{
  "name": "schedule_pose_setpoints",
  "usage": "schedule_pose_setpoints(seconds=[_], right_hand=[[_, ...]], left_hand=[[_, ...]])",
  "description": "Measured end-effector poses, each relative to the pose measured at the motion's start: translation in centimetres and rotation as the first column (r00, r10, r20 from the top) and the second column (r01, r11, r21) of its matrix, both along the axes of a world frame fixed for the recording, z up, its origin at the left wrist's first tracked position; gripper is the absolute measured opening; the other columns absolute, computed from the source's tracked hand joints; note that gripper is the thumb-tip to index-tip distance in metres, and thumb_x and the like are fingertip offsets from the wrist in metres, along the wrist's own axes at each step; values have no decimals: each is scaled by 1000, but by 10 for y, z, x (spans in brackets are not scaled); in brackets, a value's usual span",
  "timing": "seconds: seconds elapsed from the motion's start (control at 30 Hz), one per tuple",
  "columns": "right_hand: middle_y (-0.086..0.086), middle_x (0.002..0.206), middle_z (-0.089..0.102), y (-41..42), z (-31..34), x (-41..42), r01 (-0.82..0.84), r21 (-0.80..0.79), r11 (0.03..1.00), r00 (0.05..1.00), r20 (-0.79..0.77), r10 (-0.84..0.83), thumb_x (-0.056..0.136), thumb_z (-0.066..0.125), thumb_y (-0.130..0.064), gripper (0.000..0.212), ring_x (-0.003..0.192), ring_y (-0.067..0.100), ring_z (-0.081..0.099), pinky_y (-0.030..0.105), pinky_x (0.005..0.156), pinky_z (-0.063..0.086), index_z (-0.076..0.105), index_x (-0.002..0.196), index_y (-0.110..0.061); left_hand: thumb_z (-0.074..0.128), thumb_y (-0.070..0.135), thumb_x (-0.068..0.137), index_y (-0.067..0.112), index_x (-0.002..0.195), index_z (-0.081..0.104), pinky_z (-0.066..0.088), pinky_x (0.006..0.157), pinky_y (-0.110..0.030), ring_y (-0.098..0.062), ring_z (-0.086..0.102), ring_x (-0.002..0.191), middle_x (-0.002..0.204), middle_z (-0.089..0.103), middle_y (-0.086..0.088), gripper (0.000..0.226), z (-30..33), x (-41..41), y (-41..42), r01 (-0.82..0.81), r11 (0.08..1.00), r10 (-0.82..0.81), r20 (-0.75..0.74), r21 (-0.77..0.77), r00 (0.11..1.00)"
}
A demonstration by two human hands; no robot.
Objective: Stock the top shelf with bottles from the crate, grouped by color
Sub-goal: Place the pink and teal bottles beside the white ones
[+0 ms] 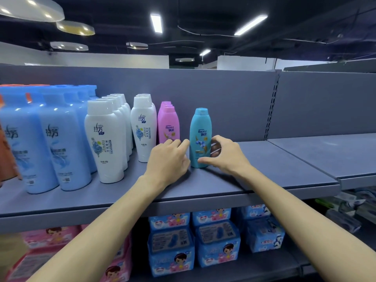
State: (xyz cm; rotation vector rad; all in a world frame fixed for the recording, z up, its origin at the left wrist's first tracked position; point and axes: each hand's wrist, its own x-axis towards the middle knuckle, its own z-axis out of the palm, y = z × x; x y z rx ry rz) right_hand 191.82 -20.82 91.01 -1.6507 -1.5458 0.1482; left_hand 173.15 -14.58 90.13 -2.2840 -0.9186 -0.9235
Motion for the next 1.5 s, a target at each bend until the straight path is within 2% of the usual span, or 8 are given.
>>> schedule_pose_setpoints(seconds=[0.17,0.27,0.33,0.5,0.67,0.83,1.0,1.5], right_hand=[[-7,98,70,32,1,6,19,-10,1000,999,30,-19,66,88,-32,51,78,5,66,11,63,48,62,107,-18],[-5,98,70,54,1,7,50,-23,998,998,33,-49,63,88,-34,55,82,10,67,28,77,56,61,108,-18],[-4,98,69,67,0,8,74,-33,997,997,34,-73,61,87,-36,56,87,14,66,36,82,56,60,107,-19],[2,100,67,97,4,2,116,-54,992,993,39,-114,63,86,-34,56,96,23,62,40,84,53,57,107,-15],[4,107,66,121,7,-4,169,-78,983,986,22,-168,66,86,-30,56,97,26,62,34,76,49,54,108,-13],[5,110,65,139,1,-4,207,-47,977,978,-18,-208,68,86,-30,55,99,29,62,39,81,52,52,108,-14],[6,106,64,144,-6,-2,212,-22,977,977,-21,-213,73,84,-29,49,96,29,62,36,77,50,51,106,-13],[4,101,65,142,-11,-4,176,-13,984,984,-25,-176,78,77,-26,41,93,28,63,39,83,53,52,108,-17]], left_hand=[[60,21,73,16,81,52,26,45,-25,-24,52,61,66,55,2,13,-4,-1,5,3,1000,-5,116,15,993],[55,23,73,16,85,52,27,46,-25,-24,53,65,69,56,3,14,-6,0,8,-11,1000,10,125,0,992],[50,25,73,17,87,52,27,47,-26,-24,53,67,71,56,3,16,-7,2,9,-6,1000,8,115,-17,993],[52,25,76,18,93,52,34,49,-29,-22,51,73,77,56,4,18,-9,0,13,-7,996,19,135,-91,991],[49,26,77,18,96,51,40,51,-31,-22,51,75,80,57,4,21,-9,0,15,10,992,7,135,-128,991],[51,26,77,19,96,49,41,51,-32,-21,51,74,77,56,5,20,-10,0,16,10,989,16,170,-151,985],[53,25,77,18,96,50,40,50,-33,-21,51,74,76,55,5,20,-10,1,15,13,989,14,183,-144,983],[52,25,79,19,96,48,43,53,-35,-21,51,74,74,55,5,18,-13,-2,18,20,982,15,179,-188,984]])
